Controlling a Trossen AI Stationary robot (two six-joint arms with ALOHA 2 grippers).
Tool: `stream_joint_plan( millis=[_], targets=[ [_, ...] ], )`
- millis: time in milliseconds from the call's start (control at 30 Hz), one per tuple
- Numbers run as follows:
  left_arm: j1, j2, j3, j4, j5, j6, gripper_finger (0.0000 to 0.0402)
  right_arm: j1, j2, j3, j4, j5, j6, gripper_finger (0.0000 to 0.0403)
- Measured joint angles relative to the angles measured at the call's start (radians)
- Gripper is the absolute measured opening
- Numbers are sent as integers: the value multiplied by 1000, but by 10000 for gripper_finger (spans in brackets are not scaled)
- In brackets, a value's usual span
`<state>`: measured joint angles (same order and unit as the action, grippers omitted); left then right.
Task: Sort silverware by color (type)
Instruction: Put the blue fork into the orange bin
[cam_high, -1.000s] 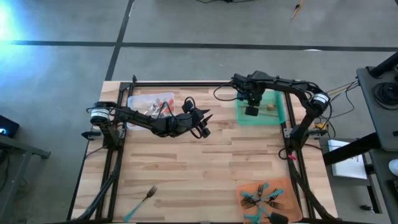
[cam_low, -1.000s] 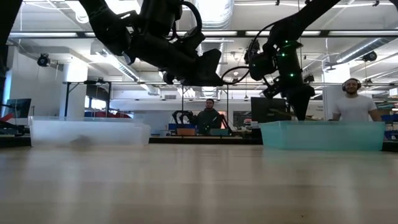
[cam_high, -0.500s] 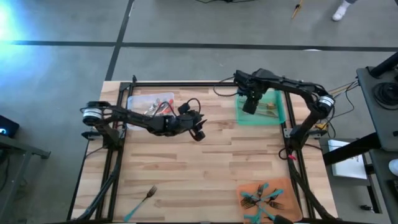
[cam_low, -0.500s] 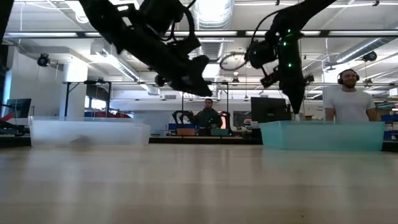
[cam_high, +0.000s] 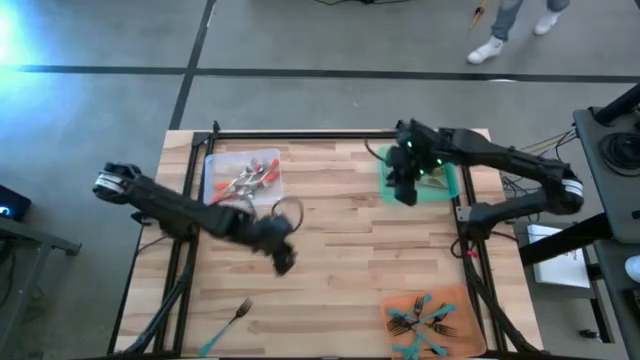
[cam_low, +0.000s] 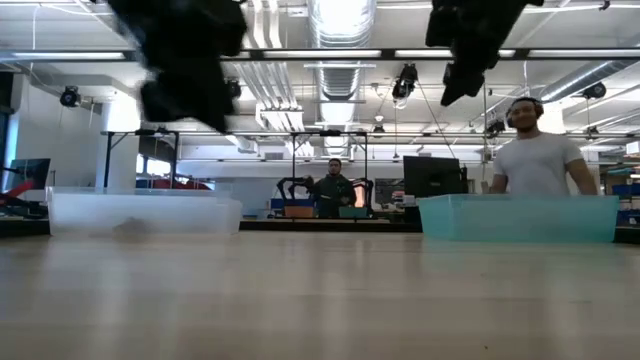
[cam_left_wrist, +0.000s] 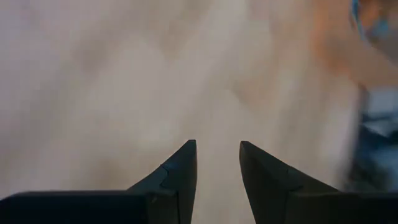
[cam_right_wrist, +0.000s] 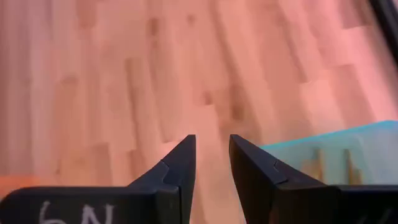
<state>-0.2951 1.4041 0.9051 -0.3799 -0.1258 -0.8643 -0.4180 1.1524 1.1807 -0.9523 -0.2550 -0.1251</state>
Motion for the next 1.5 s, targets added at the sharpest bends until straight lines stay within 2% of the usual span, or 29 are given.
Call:
stream_joint_plan(
  millis=[100,233,367,467,533,667,733,967,1067,1167,1500],
  targets=[
    [-148,-35,0,-36,67,-253,104,74,-48,-40,1,1,27,94],
    [-341,-45,0,-22,13,-608,104,142,-87,-92,9,0,37,100],
    [-492,7,0,-28,-7,-961,104,172,-95,-129,18,2,37,102],
    [-563,59,25,-83,23,-1131,103,177,-89,-143,25,1,36,101],
    [-589,94,68,-174,49,-1190,102,177,-84,-151,28,1,37,101],
    [-609,177,187,-373,163,-1222,102,176,-84,-168,36,1,42,104],
    [-610,226,255,-445,187,-1200,102,176,-84,-173,39,1,52,104],
    [-609,423,474,-631,197,-962,102,176,-83,-177,48,1,49,105],
    [-609,506,537,-723,260,-877,102,176,-83,-177,49,1,48,103],
    [-609,561,557,-757,327,-826,102,176,-83,-177,49,1,46,101],
    [-608,569,469,-709,312,-819,97,176,-83,-177,49,1,47,105]
  ],
)
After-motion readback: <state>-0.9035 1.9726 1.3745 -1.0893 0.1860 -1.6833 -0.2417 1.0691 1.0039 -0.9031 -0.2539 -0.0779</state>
